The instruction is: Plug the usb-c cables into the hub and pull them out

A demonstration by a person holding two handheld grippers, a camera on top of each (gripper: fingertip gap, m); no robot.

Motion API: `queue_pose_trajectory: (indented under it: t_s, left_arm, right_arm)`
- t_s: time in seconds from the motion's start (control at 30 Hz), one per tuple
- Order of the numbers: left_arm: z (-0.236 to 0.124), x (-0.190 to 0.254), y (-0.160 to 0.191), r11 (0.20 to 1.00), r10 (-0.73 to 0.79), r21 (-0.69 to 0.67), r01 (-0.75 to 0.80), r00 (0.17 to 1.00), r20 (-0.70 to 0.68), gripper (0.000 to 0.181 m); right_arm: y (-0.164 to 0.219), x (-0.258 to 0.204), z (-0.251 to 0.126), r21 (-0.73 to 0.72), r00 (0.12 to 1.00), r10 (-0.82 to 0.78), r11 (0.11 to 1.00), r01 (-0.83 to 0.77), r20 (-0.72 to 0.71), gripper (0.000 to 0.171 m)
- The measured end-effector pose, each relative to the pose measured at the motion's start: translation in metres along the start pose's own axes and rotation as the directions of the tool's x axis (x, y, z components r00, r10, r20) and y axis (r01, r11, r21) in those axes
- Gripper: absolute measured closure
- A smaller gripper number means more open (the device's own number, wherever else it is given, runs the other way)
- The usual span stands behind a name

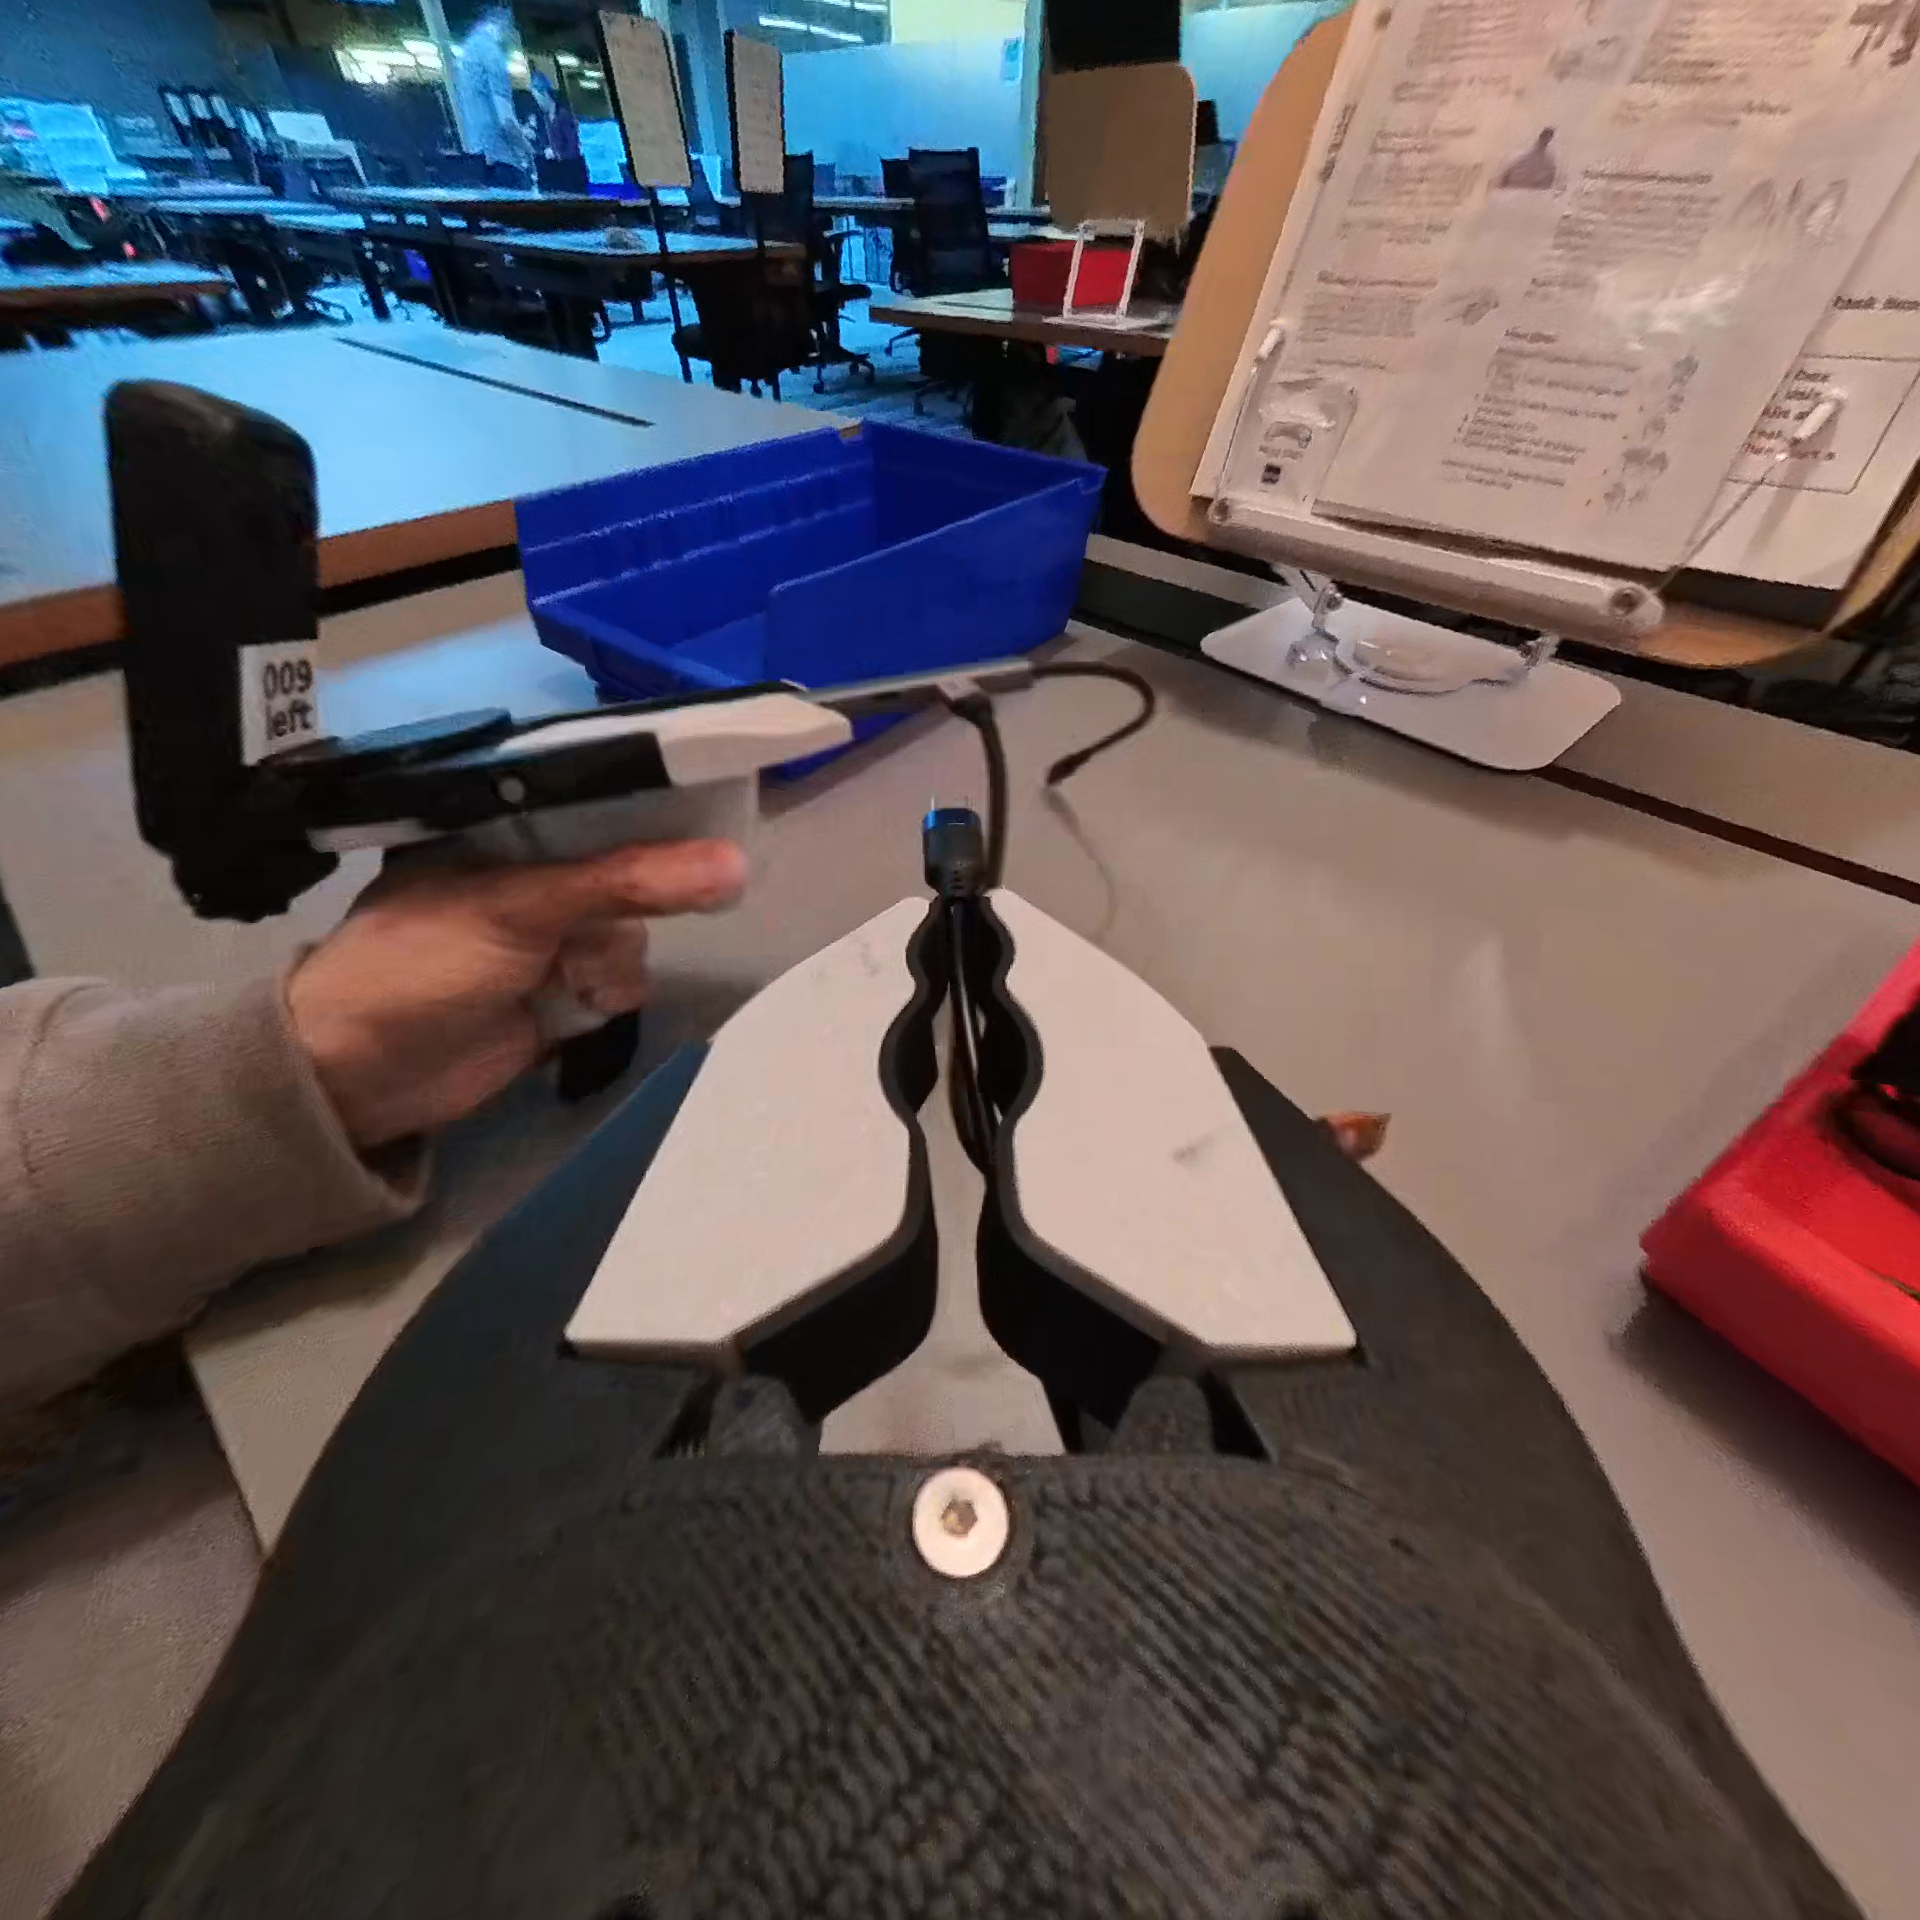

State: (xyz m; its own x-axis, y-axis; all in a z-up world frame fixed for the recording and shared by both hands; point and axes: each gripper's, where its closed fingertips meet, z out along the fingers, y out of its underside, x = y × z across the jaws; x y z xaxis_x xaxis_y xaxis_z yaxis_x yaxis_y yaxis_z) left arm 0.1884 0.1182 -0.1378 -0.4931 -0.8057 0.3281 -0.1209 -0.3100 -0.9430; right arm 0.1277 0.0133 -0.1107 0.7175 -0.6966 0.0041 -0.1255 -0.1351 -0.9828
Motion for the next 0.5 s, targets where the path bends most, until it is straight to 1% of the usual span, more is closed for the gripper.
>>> queue_pose_trajectory:
  t_s: [0.03,0.07,0.13,0.2,0.23,0.27,0.33,0.43,0.5]
  left_arm:
    - [-0.004,-0.004,-0.01,0.999,0.029,0.029,-0.028,0.999,-0.018,0.157]
    - [-0.006,0.006,-0.02,0.995,0.081,0.066,-0.078,0.996,-0.044,0.157]
    - [-0.006,0.044,-0.026,0.982,0.172,0.095,-0.16,0.977,-0.129,0.157]
    - [-0.005,0.068,-0.024,0.951,0.304,0.114,-0.288,0.94,-0.154,0.157]
    - [-0.004,0.074,-0.021,0.941,0.334,0.113,-0.318,0.927,-0.17,0.157]
    - [-0.004,0.077,-0.019,0.943,0.331,0.109,-0.315,0.926,-0.181,0.157]
    - [-0.003,0.08,-0.017,0.954,0.298,0.108,-0.281,0.931,-0.211,0.158]
    - [-0.001,0.074,-0.011,0.963,0.269,0.082,-0.257,0.94,-0.212,0.158]
    - [-0.002,0.072,-0.014,0.967,0.251,0.093,-0.236,0.944,-0.213,0.158]
  right_arm:
    - [-0.001,0.005,-0.01,-0.002,1.0,0.023,1.0,-0.023,-0.01,0.167]
    - [-0.004,0.009,-0.018,0.002,0.999,0.039,0.999,-0.039,-0.011,0.167]
    - [-0.021,0.023,-0.034,0.019,0.999,0.002,1.0,-0.001,-0.041,0.167]
    - [-0.035,0.045,-0.045,-0.056,0.995,-0.08,0.996,0.076,-0.067,0.167]
    - [-0.045,0.058,-0.05,-0.071,0.987,-0.134,0.989,0.128,-0.084,0.166]
    - [-0.058,0.072,-0.055,-0.074,0.98,-0.172,0.983,0.165,-0.1,0.166]
    - [-0.082,0.094,-0.058,-0.092,0.979,-0.195,0.978,0.189,-0.065,0.166]
    - [-0.12,0.13,-0.062,-0.058,0.974,-0.216,0.976,0.212,-0.066,0.166]
    - [-0.141,0.151,-0.064,-0.026,0.98,-0.18,0.984,0.179,-0.089,0.166]
